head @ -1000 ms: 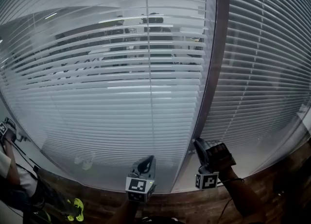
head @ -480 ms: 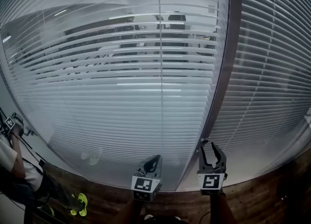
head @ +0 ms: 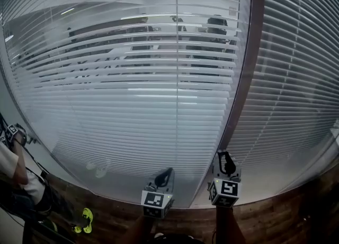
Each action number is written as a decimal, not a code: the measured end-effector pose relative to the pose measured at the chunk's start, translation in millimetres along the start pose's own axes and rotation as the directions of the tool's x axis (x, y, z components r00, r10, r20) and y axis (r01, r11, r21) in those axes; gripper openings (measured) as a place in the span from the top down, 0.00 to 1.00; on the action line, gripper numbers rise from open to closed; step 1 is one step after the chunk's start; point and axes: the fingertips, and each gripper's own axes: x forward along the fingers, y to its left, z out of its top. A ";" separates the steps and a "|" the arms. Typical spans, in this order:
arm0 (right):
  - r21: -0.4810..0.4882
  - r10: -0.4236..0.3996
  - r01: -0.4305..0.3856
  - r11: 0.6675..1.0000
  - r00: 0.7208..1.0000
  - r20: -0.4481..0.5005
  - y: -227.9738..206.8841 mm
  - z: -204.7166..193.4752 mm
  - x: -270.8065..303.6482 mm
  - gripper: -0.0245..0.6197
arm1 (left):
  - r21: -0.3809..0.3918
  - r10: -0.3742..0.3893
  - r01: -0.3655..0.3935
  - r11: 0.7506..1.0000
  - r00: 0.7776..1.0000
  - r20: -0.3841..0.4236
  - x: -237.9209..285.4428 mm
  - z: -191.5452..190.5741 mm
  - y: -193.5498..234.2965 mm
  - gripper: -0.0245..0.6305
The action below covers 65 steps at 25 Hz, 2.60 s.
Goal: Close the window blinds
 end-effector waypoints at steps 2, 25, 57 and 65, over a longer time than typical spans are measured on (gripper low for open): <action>0.009 -0.002 0.002 1.000 1.000 -0.001 0.0 1.1 -1.0 0.76 | 0.001 -0.003 0.003 1.000 1.000 0.005 -1.0 -0.6 0.4 0.96; -0.807 -0.008 -0.028 0.590 0.999 -0.041 15.9 -0.5 -3.2 0.76 | 0.061 0.031 -0.032 0.998 0.999 0.012 -8.2 -1.3 8.8 0.96; -0.153 0.079 -0.080 0.985 0.997 -0.016 2.6 3.8 -12.2 0.76 | -0.008 -0.011 0.011 1.000 1.000 0.002 -1.8 2.6 -2.7 0.96; 0.032 0.069 -0.068 0.997 0.998 -0.016 4.5 0.7 -0.4 0.76 | -0.014 0.002 -0.002 1.000 1.000 -0.001 -6.2 0.0 0.9 0.96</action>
